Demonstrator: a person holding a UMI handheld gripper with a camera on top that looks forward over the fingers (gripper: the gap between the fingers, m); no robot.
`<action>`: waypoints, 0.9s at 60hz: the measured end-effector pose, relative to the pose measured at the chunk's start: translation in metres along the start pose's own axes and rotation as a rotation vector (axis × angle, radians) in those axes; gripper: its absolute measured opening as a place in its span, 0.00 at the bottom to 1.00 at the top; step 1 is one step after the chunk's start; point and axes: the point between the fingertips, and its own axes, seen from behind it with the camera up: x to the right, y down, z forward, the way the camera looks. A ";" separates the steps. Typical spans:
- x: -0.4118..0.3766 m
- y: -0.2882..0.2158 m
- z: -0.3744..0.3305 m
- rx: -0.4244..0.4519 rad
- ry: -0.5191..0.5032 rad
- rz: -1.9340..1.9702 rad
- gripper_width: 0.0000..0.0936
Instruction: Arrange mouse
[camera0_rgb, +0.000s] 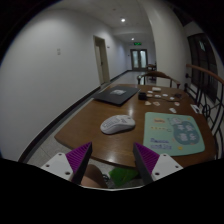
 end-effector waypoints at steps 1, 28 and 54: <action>-0.001 0.001 0.001 -0.006 -0.005 -0.003 0.90; -0.006 -0.037 0.142 -0.090 0.094 -0.030 0.91; -0.008 -0.061 0.172 -0.099 0.083 0.028 0.38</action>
